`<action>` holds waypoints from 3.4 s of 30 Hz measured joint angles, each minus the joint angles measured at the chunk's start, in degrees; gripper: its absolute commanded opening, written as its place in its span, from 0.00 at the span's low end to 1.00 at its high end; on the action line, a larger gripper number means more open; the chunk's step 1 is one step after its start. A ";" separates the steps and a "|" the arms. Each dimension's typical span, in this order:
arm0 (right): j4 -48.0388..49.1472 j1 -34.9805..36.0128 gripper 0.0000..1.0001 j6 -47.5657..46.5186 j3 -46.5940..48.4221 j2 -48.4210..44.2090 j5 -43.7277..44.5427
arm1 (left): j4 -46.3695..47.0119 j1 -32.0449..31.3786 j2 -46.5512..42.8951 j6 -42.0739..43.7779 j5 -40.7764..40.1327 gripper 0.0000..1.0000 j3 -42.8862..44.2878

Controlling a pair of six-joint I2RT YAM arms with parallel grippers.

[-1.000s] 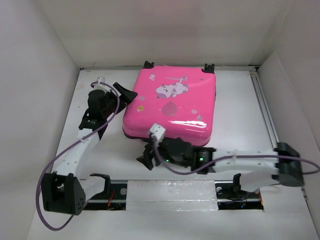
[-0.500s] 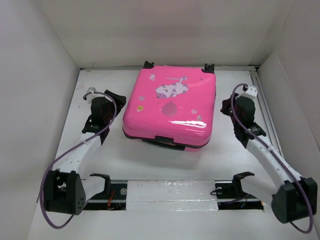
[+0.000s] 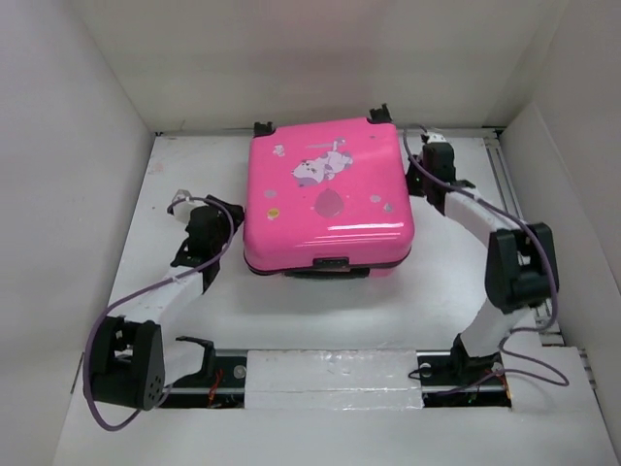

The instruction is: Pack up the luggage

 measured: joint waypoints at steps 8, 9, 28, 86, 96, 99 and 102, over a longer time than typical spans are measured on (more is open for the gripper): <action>-3.43 -1.99 0.34 -3.45 36.52 25.46 -8.26 | -4.11 -17.40 -6.10 -2.08 -13.49 0.58 -6.03; -5.44 -2.58 0.44 -3.48 41.72 27.32 -9.57 | -5.07 -20.31 -6.80 -2.49 -15.50 0.59 -6.27; 14.01 4.70 0.00 3.15 -24.92 -44.00 -21.20 | -8.31 -22.80 -19.41 -2.21 -20.37 0.89 8.61; 27.19 64.19 0.00 10.95 -43.23 -25.64 16.44 | 14.38 -33.83 12.63 -1.22 3.72 0.31 -3.98; 24.87 60.24 0.10 9.44 -40.22 -31.52 24.20 | 8.50 -31.41 -2.19 -0.98 -3.10 0.55 -3.52; 25.03 54.40 0.36 9.38 -45.29 -38.14 24.57 | 9.03 -29.44 -6.43 -1.29 -4.85 0.54 -3.52; 24.76 48.17 0.39 8.39 -48.11 -43.15 23.85 | 9.27 -29.27 -6.36 -1.42 -3.89 0.50 -3.72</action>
